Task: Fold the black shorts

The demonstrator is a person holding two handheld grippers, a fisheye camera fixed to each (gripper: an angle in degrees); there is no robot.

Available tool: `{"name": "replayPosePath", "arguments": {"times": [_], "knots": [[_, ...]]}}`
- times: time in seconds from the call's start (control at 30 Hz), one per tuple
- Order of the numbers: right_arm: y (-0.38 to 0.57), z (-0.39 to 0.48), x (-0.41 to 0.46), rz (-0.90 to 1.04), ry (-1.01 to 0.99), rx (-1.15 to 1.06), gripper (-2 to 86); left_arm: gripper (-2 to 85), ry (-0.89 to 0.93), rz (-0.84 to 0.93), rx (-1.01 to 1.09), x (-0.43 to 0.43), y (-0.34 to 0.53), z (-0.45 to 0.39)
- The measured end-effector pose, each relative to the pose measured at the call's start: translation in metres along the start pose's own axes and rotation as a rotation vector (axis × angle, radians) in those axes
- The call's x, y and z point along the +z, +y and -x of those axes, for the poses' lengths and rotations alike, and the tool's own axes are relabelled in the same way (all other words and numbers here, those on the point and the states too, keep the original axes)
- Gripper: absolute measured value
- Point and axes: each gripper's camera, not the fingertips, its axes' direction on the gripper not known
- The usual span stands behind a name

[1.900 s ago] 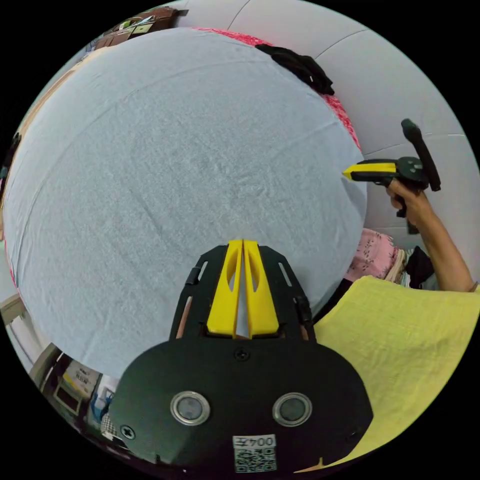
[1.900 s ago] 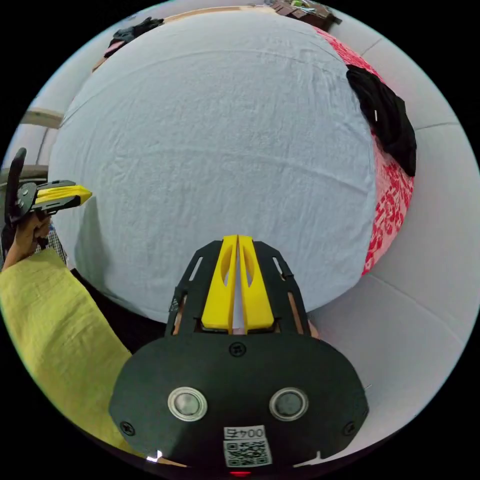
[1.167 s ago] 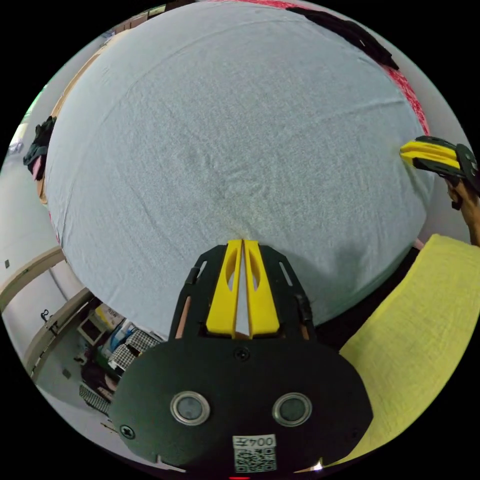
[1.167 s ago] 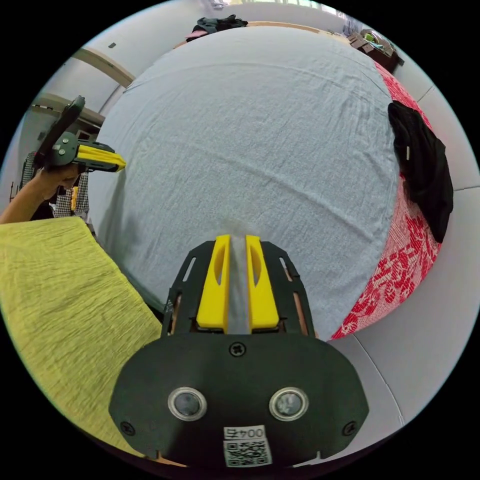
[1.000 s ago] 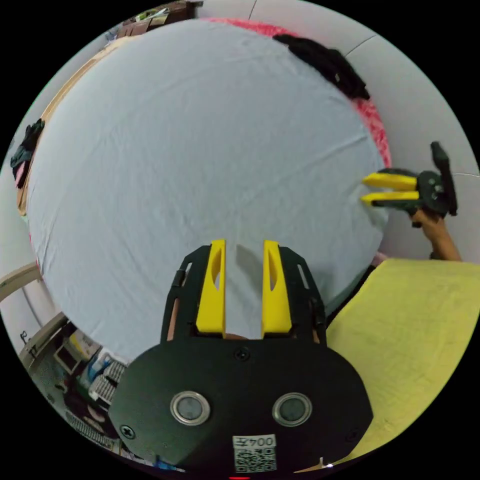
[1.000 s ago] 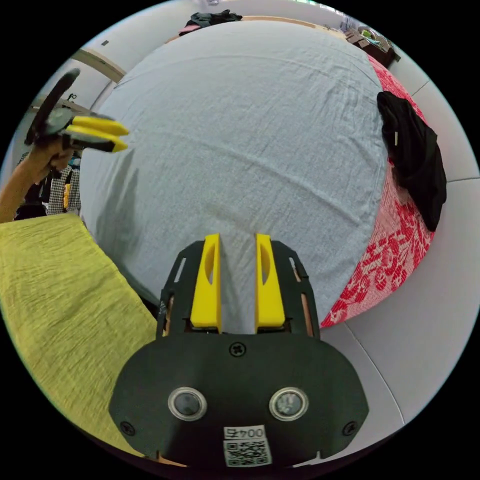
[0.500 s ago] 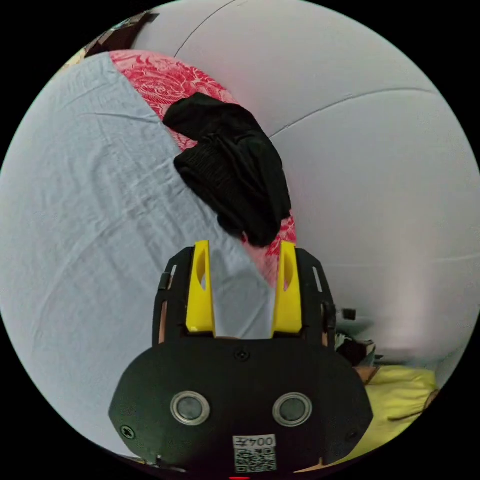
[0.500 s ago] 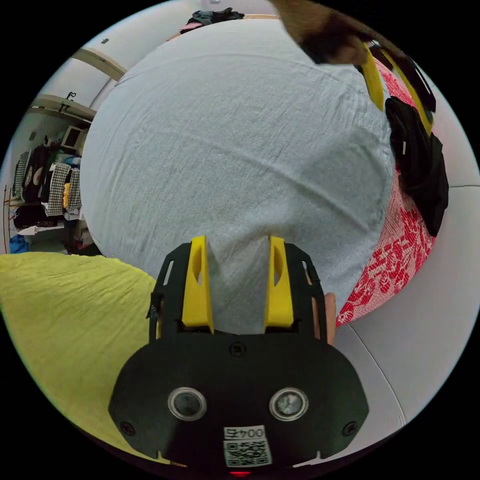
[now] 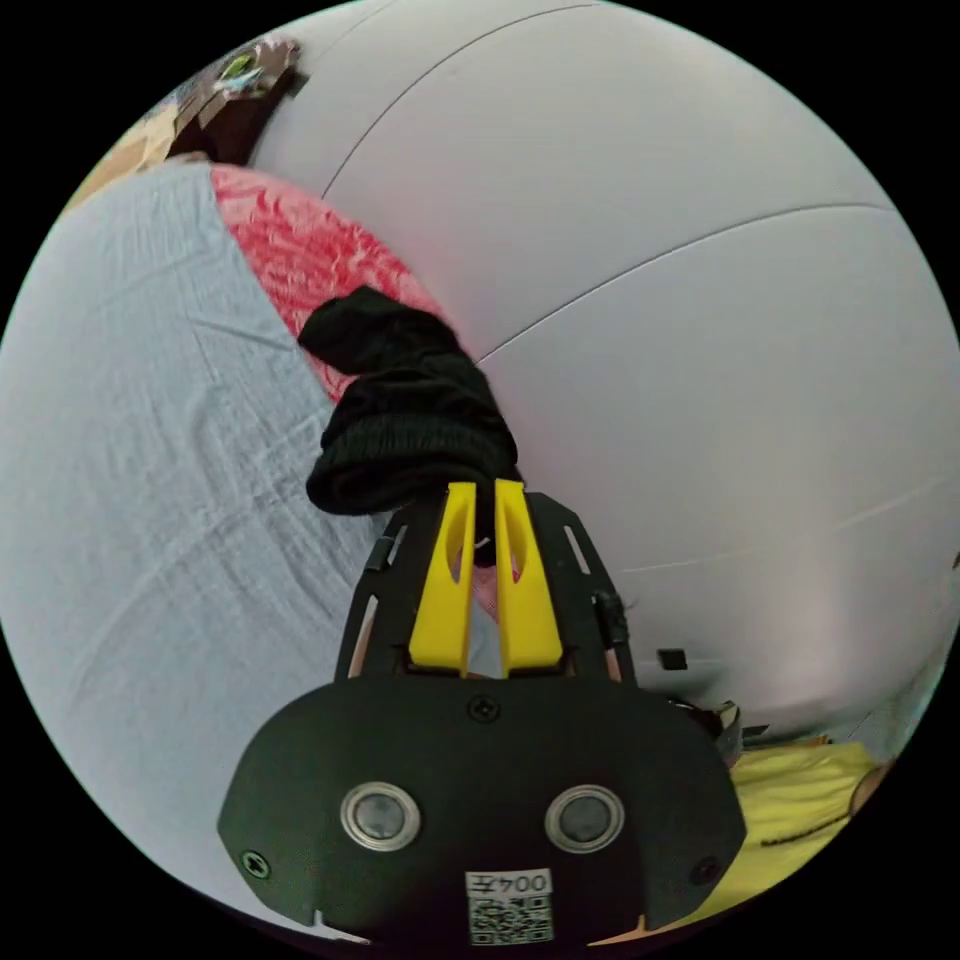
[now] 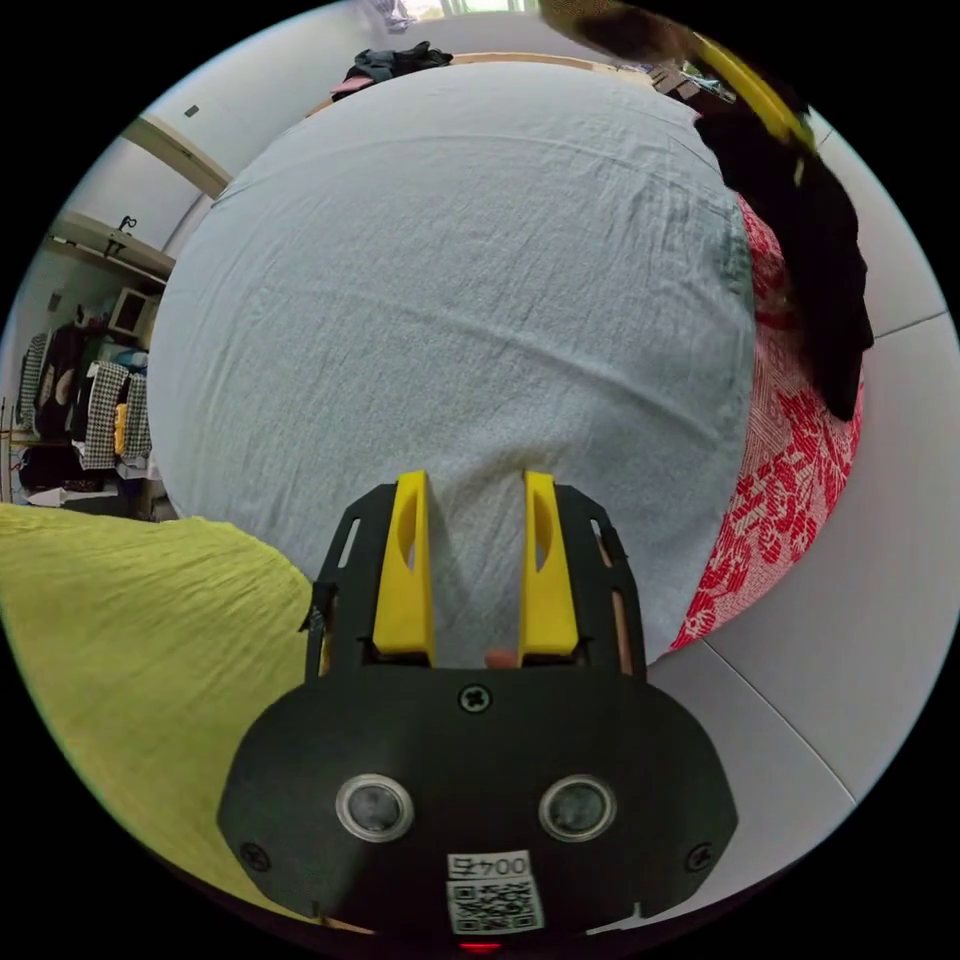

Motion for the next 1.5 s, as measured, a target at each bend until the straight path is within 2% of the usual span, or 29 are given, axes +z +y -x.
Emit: {"name": "replayPosePath", "arguments": {"times": [0.1,0.2,0.4,0.53,0.63,0.77,0.9,1.07,1.33,1.5], "knots": [[0.002,-0.008,-0.001,-0.012,-0.031,0.014,12.4,3.5,-0.035,-0.114,0.100,-0.078,0.047,-0.034],[0.003,-0.009,-0.004,0.004,-0.107,-0.013,12.4,3.4,-0.155,-0.175,0.177,-0.154,0.112,-0.070],[0.010,0.026,-0.004,0.046,-0.206,-0.088,13.5,3.3,-0.381,-0.112,0.170,-0.222,0.243,-0.115],[0.009,0.041,0.009,0.090,-0.262,-0.070,13.1,3.7,-0.493,-0.033,0.136,-0.202,0.290,-0.108],[0.007,0.048,0.016,0.102,-0.191,-0.048,10.9,4.6,-0.448,0.060,0.084,-0.163,0.295,-0.073],[0.004,0.053,0.017,0.143,-0.168,-0.043,10.6,6.6,-0.303,0.035,0.046,-0.152,0.302,-0.050],[0.006,0.066,0.018,0.154,-0.067,-0.050,9.1,7.9,-0.459,-0.035,0.108,-0.182,0.342,-0.063],[0.011,0.084,0.019,0.151,0.064,-0.109,10.0,10.2,-0.436,0.005,0.022,-0.189,0.396,-0.051],[0.014,0.079,0.010,0.146,-0.012,-0.029,15.1,16.4,-0.492,0.136,0.260,-0.125,0.388,-0.119],[0.021,0.070,-0.001,0.108,0.008,0.001,15.7,16.0,-0.570,0.247,0.297,-0.094,0.378,-0.137]]}}
